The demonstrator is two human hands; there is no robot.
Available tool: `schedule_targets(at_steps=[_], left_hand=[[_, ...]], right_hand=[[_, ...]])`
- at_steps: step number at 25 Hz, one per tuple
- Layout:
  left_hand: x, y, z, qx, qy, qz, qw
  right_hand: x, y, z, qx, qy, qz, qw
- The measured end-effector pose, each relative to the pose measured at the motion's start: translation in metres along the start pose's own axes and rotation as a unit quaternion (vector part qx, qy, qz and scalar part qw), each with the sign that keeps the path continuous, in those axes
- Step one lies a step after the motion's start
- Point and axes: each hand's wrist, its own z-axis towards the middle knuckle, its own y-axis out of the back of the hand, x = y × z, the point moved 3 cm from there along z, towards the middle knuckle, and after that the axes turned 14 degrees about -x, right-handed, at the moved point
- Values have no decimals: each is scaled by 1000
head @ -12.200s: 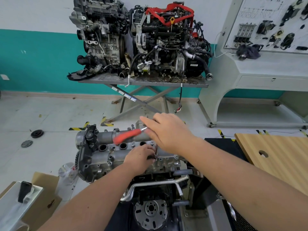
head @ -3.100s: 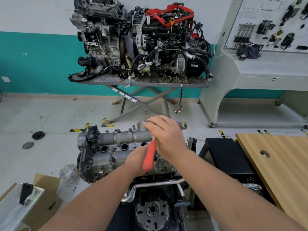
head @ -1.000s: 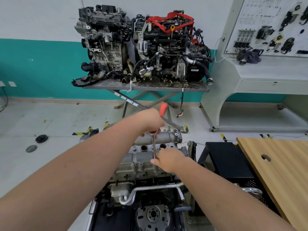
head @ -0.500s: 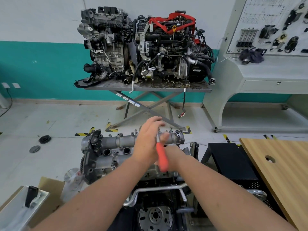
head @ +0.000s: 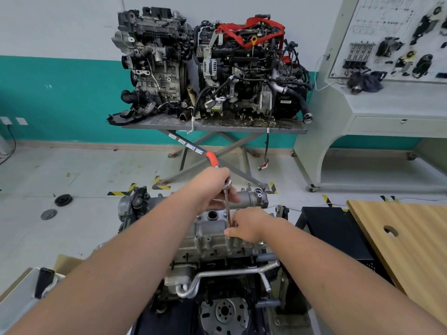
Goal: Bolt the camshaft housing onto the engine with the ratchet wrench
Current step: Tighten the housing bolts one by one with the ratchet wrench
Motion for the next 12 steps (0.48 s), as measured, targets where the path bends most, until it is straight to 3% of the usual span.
schedule_targets(at_steps=[2,3,4,7,10,11,12], left_hand=[[-16,1,-1,7,-48,138,989],[-25,-1,-1,2,-99,234,967],[-33,-5,-2,-4,-163,347,924],[-38,-23,-12,-57,-356,586,726],[-16,-23,-28,-145,-615,543,553],[-5,-16,-31,-180,-685,481,517],[4,-8,-30,-221,-718,412,516]], right_hand=[[0,-1,4,3,12,-1,1000],[1,-1,5,11,15,-4,1000],[3,0,5,20,13,-6,1000],[5,4,5,24,8,-5,1000],[4,2,3,-30,4,-3,1000],[4,-1,3,-47,7,-9,999],[4,-3,1,-55,6,-1,998]])
